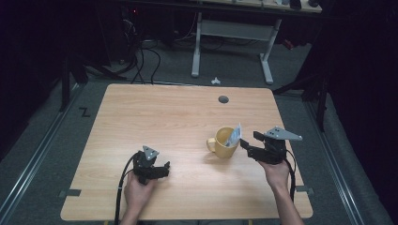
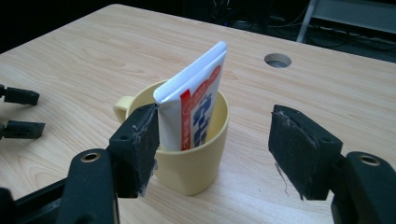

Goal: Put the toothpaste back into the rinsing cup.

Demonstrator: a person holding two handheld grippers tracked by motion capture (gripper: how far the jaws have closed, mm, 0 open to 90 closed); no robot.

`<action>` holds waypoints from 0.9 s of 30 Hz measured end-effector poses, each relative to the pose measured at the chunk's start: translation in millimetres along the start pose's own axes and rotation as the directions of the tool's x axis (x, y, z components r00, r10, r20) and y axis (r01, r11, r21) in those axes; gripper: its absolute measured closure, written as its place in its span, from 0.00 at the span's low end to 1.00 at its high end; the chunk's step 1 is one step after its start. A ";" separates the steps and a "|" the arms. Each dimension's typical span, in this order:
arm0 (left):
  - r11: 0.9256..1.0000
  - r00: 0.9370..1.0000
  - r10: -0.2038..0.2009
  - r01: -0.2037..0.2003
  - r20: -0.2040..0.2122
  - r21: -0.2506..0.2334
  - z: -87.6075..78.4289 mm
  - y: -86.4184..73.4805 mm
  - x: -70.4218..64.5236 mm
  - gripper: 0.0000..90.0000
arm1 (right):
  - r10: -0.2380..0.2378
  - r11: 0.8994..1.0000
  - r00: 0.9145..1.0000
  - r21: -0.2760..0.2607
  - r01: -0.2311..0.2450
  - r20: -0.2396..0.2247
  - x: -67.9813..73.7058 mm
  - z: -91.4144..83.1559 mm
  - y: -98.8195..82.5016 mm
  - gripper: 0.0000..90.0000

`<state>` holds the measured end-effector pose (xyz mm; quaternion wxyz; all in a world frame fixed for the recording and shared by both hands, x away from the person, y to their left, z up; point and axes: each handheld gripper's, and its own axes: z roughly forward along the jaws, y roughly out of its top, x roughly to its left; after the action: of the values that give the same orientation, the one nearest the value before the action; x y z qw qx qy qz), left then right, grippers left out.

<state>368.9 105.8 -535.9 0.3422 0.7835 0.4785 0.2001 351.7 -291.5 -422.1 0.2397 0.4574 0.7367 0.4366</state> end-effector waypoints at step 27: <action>1.000 1.000 0.000 0.000 0.000 0.000 0.1 0.0 0.0 0.17 | 0.024 1.000 0.999 0.013 -0.024 0.031 -9.9 -1.2 -13.0 0.38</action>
<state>369.0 105.7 -536.0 0.3422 0.7835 0.4785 0.2002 349.3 -303.3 -433.2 0.2427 0.4743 0.7303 0.4276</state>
